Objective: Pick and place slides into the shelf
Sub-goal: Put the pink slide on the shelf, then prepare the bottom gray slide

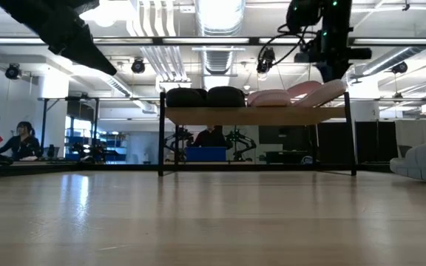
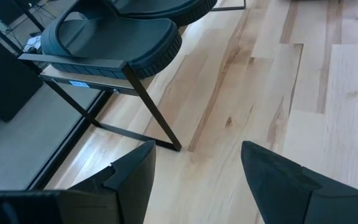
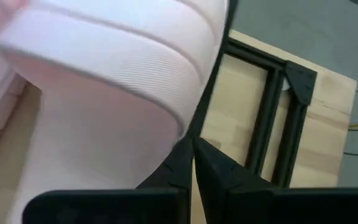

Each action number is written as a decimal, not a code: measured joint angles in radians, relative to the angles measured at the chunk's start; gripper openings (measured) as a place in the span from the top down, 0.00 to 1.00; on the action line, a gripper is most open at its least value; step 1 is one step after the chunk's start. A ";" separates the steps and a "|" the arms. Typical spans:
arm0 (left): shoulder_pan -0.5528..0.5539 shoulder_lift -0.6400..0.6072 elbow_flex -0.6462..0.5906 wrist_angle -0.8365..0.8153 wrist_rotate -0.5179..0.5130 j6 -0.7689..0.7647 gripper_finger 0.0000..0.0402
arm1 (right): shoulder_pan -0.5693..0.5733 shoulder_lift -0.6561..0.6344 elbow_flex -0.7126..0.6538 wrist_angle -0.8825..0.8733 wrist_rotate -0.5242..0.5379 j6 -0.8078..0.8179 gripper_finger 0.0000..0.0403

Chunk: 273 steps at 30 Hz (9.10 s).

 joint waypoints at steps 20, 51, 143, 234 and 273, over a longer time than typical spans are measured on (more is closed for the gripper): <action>0.000 0.000 0.000 0.000 0.000 -0.002 0.44 | 0.005 -0.035 0.000 -0.077 0.088 -0.012 0.97; 0.000 0.000 -0.010 0.000 0.001 -0.054 0.44 | 0.261 0.086 0.065 0.203 -0.207 0.145 0.97; 0.000 0.000 -0.017 0.000 0.001 -0.052 0.44 | 0.328 0.188 0.088 0.277 0.011 0.255 0.97; 0.000 -0.005 -0.019 0.033 0.143 -0.042 0.44 | 0.828 0.088 0.287 -0.109 -0.073 0.589 0.97; 0.000 0.000 -0.014 0.028 0.463 -0.133 0.44 | 1.342 0.406 0.272 -0.147 -0.490 1.213 0.60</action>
